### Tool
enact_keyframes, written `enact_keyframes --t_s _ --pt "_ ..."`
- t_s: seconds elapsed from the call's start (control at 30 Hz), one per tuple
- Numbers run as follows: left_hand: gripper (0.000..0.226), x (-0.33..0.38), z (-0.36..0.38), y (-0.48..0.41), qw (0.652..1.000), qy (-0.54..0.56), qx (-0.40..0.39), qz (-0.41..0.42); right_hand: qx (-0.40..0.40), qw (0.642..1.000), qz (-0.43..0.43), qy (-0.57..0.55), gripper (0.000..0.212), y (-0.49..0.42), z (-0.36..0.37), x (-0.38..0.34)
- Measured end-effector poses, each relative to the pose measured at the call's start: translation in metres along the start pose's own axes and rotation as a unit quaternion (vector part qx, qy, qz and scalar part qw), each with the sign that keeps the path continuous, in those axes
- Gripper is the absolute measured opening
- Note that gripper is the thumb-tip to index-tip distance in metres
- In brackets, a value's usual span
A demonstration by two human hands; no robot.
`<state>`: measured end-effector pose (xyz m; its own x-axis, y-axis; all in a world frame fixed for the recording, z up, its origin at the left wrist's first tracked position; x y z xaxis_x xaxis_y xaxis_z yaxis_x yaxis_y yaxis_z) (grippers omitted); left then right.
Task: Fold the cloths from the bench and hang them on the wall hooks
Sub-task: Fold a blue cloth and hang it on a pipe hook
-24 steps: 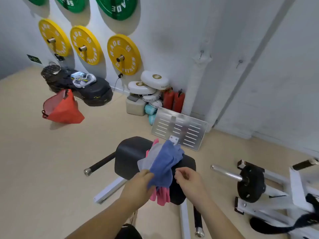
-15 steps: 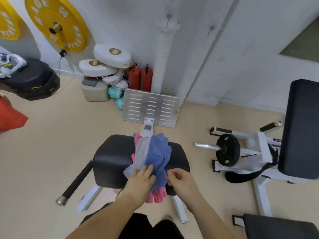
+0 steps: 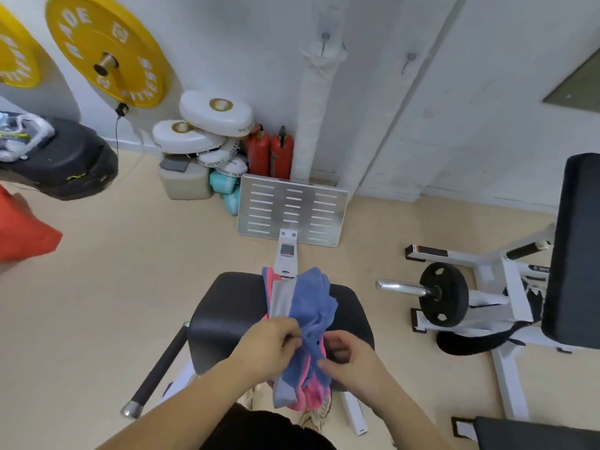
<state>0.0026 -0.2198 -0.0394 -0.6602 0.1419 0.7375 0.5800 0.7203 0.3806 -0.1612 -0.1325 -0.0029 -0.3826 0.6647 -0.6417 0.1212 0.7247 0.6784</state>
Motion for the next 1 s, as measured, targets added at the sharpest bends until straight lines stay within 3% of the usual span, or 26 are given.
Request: enact_keyframes --t_s 0.07,0.2,0.33,0.43,0.57,0.63,0.8,1.0 --pt "0.01 0.022 -0.028 0.002 0.993 0.102 0.053 0.004 0.002 0.997 -0.067 0.039 0.049 0.002 -0.01 -0.027" --pt "0.009 0.063 -0.075 0.005 0.968 0.222 0.118 0.022 0.095 0.981 -0.16 0.056 0.023 0.007 -0.042 -0.077" --pt "0.011 0.093 -0.113 0.009 0.939 0.29 0.178 0.052 0.128 0.967 -0.219 0.017 0.025 0.027 -0.072 -0.126" --pt "0.011 0.116 -0.125 0.014 0.933 0.308 0.17 0.078 0.175 0.943 -0.281 -0.011 0.009 0.043 -0.09 -0.154" --pt "0.059 0.149 -0.12 0.029 0.943 0.297 0.086 0.12 0.2 0.931 -0.304 -0.017 0.022 0.057 -0.097 -0.176" --pt "0.067 0.167 -0.111 0.035 0.942 0.293 0.066 0.147 0.199 0.935 -0.294 -0.019 0.022 0.064 -0.096 -0.182" --pt "0.04 0.186 -0.124 0.037 0.929 0.239 0.211 0.19 0.25 0.917 -0.308 -0.035 0.017 0.072 -0.112 -0.184" --pt "0.034 0.173 -0.162 0.034 0.932 0.225 0.238 0.154 0.236 0.929 -0.278 -0.053 0.011 0.059 -0.131 -0.167"
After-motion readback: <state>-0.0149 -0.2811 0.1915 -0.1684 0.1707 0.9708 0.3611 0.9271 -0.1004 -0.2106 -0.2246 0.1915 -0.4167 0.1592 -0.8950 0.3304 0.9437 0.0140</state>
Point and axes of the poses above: each hand's wrist, its own y-axis away from the middle knuckle, its own z-axis out of the palm, x = y × z, the point moved 5 cm from there along -y, towards the middle knuckle, and after that the axes turned 7 degrees about y, right-handed, at the moved point
